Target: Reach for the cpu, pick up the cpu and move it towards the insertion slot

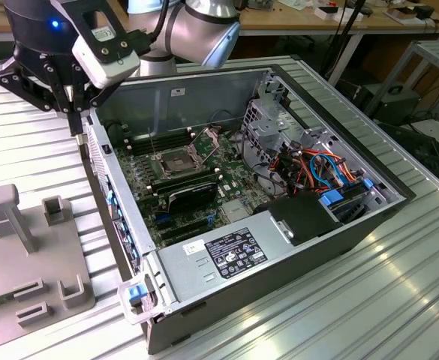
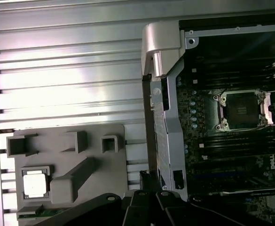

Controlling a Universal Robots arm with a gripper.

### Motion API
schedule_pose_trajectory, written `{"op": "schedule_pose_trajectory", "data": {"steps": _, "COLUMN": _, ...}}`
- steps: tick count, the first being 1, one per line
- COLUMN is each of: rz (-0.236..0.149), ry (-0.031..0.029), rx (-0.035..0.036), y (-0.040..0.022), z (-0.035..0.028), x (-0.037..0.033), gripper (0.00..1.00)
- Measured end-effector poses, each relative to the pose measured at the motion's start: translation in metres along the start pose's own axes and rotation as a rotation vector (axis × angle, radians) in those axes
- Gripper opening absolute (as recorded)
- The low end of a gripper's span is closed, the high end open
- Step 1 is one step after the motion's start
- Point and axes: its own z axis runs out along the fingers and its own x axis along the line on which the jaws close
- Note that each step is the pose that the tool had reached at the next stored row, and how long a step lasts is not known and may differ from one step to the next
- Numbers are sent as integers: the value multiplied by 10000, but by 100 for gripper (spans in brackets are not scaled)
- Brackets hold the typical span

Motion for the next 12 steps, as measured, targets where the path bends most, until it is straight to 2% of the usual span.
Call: {"op": "schedule_pose_trajectory", "data": {"steps": 12, "rz": 1, "ry": 10, "rx": 1, "y": -6, "z": 4, "x": 83, "gripper": 11}}
